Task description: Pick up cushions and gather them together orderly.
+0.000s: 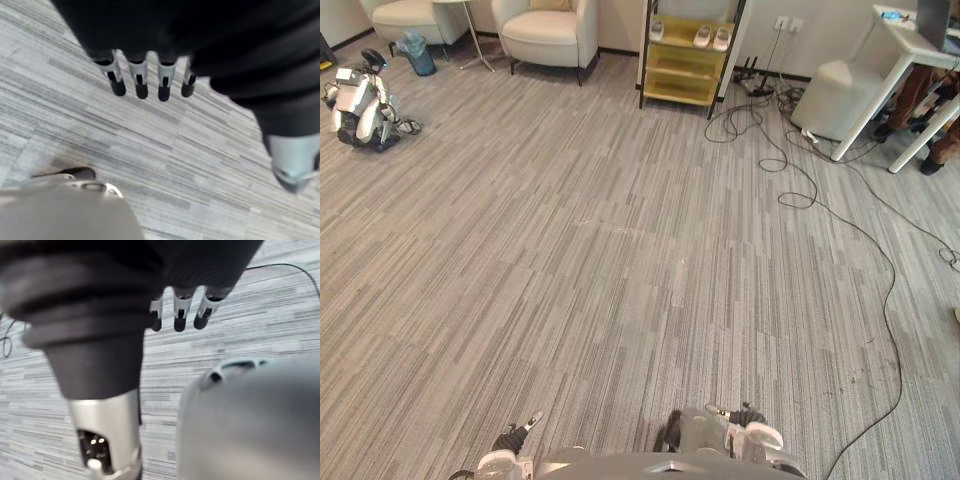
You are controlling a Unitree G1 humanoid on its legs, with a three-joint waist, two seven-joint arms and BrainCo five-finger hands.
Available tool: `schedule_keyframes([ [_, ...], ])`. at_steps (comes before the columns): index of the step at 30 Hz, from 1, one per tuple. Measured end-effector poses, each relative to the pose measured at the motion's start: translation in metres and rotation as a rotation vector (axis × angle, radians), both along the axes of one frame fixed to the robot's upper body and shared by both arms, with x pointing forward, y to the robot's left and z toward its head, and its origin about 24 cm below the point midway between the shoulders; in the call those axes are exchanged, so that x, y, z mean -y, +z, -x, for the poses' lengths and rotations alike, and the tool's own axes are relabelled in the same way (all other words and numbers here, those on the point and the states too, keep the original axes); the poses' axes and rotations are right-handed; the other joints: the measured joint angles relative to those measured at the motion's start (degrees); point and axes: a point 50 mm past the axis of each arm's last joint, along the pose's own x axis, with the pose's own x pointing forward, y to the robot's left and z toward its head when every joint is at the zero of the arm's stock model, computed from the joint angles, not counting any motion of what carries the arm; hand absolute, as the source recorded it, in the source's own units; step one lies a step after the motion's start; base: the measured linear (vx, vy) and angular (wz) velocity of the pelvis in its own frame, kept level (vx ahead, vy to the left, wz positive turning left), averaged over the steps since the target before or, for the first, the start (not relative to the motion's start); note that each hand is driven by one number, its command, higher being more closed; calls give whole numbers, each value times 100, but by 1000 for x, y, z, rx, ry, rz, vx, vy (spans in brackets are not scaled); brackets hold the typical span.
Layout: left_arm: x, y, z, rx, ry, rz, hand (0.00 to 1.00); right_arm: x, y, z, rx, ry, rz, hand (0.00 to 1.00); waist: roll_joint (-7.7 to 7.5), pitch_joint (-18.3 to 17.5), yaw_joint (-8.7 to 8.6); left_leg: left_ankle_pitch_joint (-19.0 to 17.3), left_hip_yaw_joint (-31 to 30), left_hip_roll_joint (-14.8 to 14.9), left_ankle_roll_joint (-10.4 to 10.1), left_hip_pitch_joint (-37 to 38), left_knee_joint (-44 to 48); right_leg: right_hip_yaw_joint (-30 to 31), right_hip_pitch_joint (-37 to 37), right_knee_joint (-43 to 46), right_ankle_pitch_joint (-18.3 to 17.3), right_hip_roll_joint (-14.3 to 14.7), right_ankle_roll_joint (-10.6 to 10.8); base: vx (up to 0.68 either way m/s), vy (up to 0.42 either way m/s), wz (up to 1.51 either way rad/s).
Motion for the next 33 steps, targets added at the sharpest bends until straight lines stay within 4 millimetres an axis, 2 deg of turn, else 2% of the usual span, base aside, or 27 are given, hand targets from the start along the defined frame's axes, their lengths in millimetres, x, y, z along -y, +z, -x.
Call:
schedule_keyframes([
  [1, -3, 0, 1, -1, 0, -8, 0, 1, -1, 4, -12, -3, 1, 0, -89, 44, -42, -54, -160, -15, -125, 220, -98, 305, 33, -996, 588, 29, 63, 446, -219, 51],
  [2, -5, 1, 2, -3, 0, -12, 0, 1, -2, 6, -20, -4, 1, 0, -144, 45, -57, -108, -251, -50, -219, 298, -143, 439, 54, -1265, 754, 23, 136, 570, -304, 61],
  [3, -6, 0, 4, -7, -2, -18, 0, 5, -3, 13, -37, -9, 6, 0, -230, 48, -74, -244, -456, -56, -422, 530, -226, 631, 21, -1106, 1511, 35, 75, 486, -269, 42],
  [4, -4, 0, 4, -12, -4, -13, 0, 7, -3, 15, -44, -12, 12, 0, -115, 54, -69, -253, -547, 31, -428, 578, -226, 645, -57, -850, 1596, 103, 29, 463, -271, 30],
  [6, 10, -3, 5, -15, -7, 19, 0, 18, -1, 17, -44, -38, 32, 0, 187, 14, -59, -252, -726, 351, -431, 423, 135, 517, -177, -438, 1165, 290, -156, 438, -263, 2],
  [7, 10, -3, 5, -17, -9, 20, 0, 20, -2, 19, -52, -47, 33, 0, 264, -21, -70, -217, -847, 508, -488, 231, 568, 433, -136, -380, 996, 397, -223, 449, -264, 3],
  [8, 10, -3, 5, -18, -9, 22, 0, 20, -2, 20, -56, -53, 31, 0, 285, -25, -87, -151, -919, 595, -601, 105, 907, 368, -48, -386, 909, 453, -255, 430, -259, 14],
  [9, 13, -3, 3, -13, -19, 26, 0, 20, -3, 25, -68, -56, 32, 0, 301, -17, -92, 105, -1050, 770, -896, -135, 1719, 288, 220, -435, 761, 583, -277, 498, -285, 12],
  [10, 13, -2, 0, -6, -27, 22, 0, 21, -5, 31, -83, -60, 33, 0, 320, -6, -57, 426, -1056, 905, -1041, -337, 2410, 291, 474, -510, 648, 691, -330, 474, -217, 5],
  [11, 13, -2, -1, 1, -29, 22, 0, 22, -5, 35, -91, -63, 36, 0, 329, 3, -10, 695, -1039, 1034, -1131, -593, 3174, 288, 713, -588, 538, 765, -371, 393, -134, -4],
  [12, 12, -1, -1, 4, -30, 19, 0, 22, -6, 36, -94, -64, 37, 0, 319, 14, -2, 687, -992, 1119, -1159, -802, 3680, 300, 857, -657, 455, 802, -419, 380, -71, -1],
  [13, 12, -1, -2, 7, -30, 17, 0, 23, -5, 37, -95, -60, 45, 0, 361, 12, -16, 539, -732, 1254, -1046, -1202, 4390, 303, 1171, -846, 401, 843, -444, 290, -33, 6],
  [14, 13, -1, -2, 8, -28, 20, 0, 23, -5, 36, -93, -61, 46, 0, 366, 15, -25, 440, -548, 1305, -983, -1379, 4596, 305, 1331, -962, 392, 843, -441, 390, -11, 12],
  [15, 14, -1, -3, 14, -27, 23, 0, 24, -6, 39, -101, -66, 46, 0, 365, 16, 15, 228, -207, 1330, -796, -1726, 4763, 334, 1687, -1209, 372, 808, -409, 304, 12, 8],
  [17, 14, 0, -5, 26, -29, 20, 0, 25, -6, 42, -110, -72, 45, 0, 360, 18, 124, 32, 72, 1287, -707, -2128, 4421, 349, 2022, -1426, 339, 747, -355, 277, 64, -2],
  [19, 14, 0, -5, 27, -30, 19, 0, 25, -6, 42, -109, -75, 43, 0, 350, 23, 181, -22, 152, 1113, -690, -2441, 3350, 376, 2257, -1547, 259, 626, -233, 272, 139, -9],
  [20, 11, 1, -5, 26, -30, 12, 0, 24, -6, 42, -107, -79, 41, 0, 326, 35, 216, 94, 82, 856, -756, -2513, 2214, 426, 2368, -1554, 169, 466, -98, 302, 216, -18],
  [21, 12, 0, -2, 20, -26, 15, 0, 25, -6, 42, -108, -81, 41, 0, 320, 36, 239, 469, -51, 630, -777, -2488, 1108, 507, 2465, -1573, 80, 335, 31, 372, 274, -25],
  [22, 12, -1, 1, 12, -23, 16, 0, 25, -7, 43, -110, -81, 42, 0, 312, 39, 264, 879, -140, 511, -797, -2455, 760, 570, 2537, -1594, 29, 248, 99, 373, 271, -36],
  [23, 16, -2, 7, 0, -8, 31, 0, 25, -7, 45, -114, -82, 49, 0, 320, 28, 310, 1453, -180, 369, -855, -2292, 392, 718, 2683, -1742, -12, 168, 164, 434, 285, -34],
  [24, 13, -2, 10, -7, 1, 27, 0, 26, -6, 43, -111, -85, 56, 0, 328, -23, 330, 1424, -100, 246, -626, -2267, 412, 821, 2771, -1860, -3, 99, 170, 470, 259, -26],
  [25, 12, -2, 8, 0, -1, 24, 0, 25, -6, 44, -115, -87, 55, 0, 290, -10, 329, 1369, -72, 228, -584, -2304, 524, 864, 2779, -1889, 28, 82, 147, 451, 220, -15],
  [26, 7, -1, 4, 9, 4, 15, 0, 18, -8, 42, -115, -84, 38, 0, 147, 56, 372, 1176, 28, 172, -298, -2375, 910, 982, 2885, -1987, 155, 38, 150, 407, 171, -17],
  [28, 1, 0, 6, 3, 12, 5, 0, 6, -10, 36, -105, -72, 8, 0, -8, 30, 413, 833, 98, 147, -193, -2384, 1410, 1085, 2996, -1973, 193, -73, 151, 340, 162, -23],
  [30, 0, -1, 10, -9, 12, 3, 0, 1, -12, 38, -115, -60, -4, 0, -57, -115, 437, 523, 70, 80, -162, -2347, 1606, 1294, 2973, -1781, 143, -189, 227, 243, 139, -34],
  [31, 2, -3, 13, -25, 13, 9, 0, 1, -13, 39, -125, -52, -6, 0, -27, -212, 466, 176, 102, 16, -192, -2210, 1454, 1438, 2680, -1177, -42, -228, 420, 337, 212, -58],
  [33, 2, -3, 15, -35, 11, 10, 0, 1, -12, 38, -113, -63, -20, 0, -13, -235, 441, 137, 264, -80, -151, -1908, 1162, 1629, 2050, 191, -143, -350, 529, 217, 141, -43],
])
